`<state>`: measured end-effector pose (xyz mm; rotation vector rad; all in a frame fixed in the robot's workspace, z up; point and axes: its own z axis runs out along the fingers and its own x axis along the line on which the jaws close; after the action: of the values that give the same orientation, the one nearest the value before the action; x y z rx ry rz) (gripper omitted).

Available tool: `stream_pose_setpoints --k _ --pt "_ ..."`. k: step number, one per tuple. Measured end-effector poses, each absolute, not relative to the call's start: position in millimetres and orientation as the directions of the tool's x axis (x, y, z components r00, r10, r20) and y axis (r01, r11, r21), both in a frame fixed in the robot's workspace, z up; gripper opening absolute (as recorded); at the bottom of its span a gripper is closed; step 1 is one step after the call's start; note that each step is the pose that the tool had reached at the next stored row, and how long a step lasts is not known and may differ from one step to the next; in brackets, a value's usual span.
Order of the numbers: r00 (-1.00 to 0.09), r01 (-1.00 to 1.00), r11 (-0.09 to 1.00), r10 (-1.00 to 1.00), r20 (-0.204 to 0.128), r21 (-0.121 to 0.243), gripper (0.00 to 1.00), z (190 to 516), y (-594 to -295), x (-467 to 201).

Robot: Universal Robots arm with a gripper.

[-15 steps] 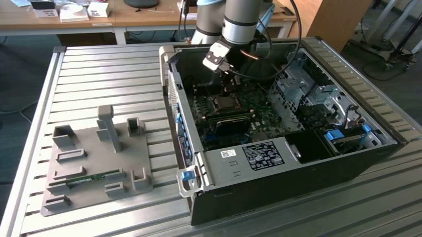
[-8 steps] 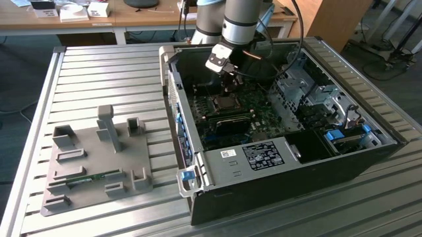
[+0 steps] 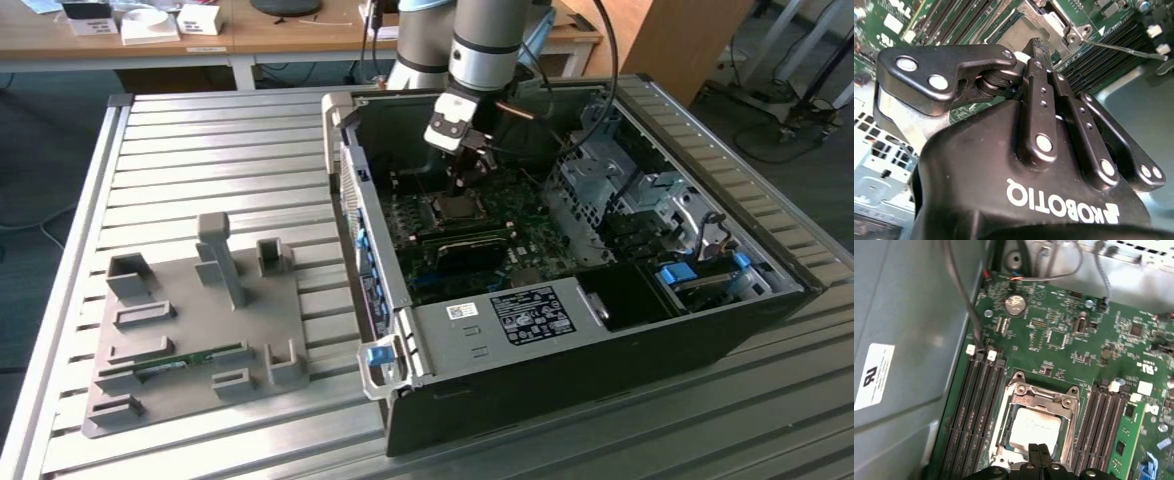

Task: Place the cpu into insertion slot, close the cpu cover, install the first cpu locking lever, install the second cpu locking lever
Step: 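Close the cpu cover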

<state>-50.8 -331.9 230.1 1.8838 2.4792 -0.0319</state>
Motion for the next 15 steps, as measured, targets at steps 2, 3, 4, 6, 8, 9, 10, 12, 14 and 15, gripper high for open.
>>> stream_pose_setpoints --k 2,3,4,6,8,9,10,12,14,15 --pt "-0.292 0.956 0.293 0.956 -0.034 0.0 0.1 230.0 -331.9 -50.9" --pt "-0.307 0.952 0.307 0.951 -0.034 0.001 0.1 229.9 -331.9 -50.9" --pt "-0.321 0.947 0.321 0.946 -0.034 0.0 0.1 229.9 -331.9 -50.9" --pt "-0.351 0.936 0.351 0.936 -0.034 0.0 0.1 229.8 -331.9 -50.9" --pt "-0.379 0.925 0.379 0.925 -0.034 0.0 0.1 229.7 -331.9 -50.9" --pt "-0.394 0.919 0.395 0.918 -0.034 0.001 0.1 229.6 -331.9 -50.9" --pt "-0.408 0.913 0.408 0.912 -0.035 0.0 0.1 229.6 -331.9 -50.9" --pt "-0.435 0.901 0.435 0.9 -0.035 0.0 0.1 229.6 -331.9 -50.9" --pt "-0.46 0.888 0.46 0.888 -0.034 0.0 0.1 229.5 -331.9 -50.9" --pt "-0.471 0.882 0.472 0.881 -0.034 0.001 0.1 229.5 -331.9 -50.9"
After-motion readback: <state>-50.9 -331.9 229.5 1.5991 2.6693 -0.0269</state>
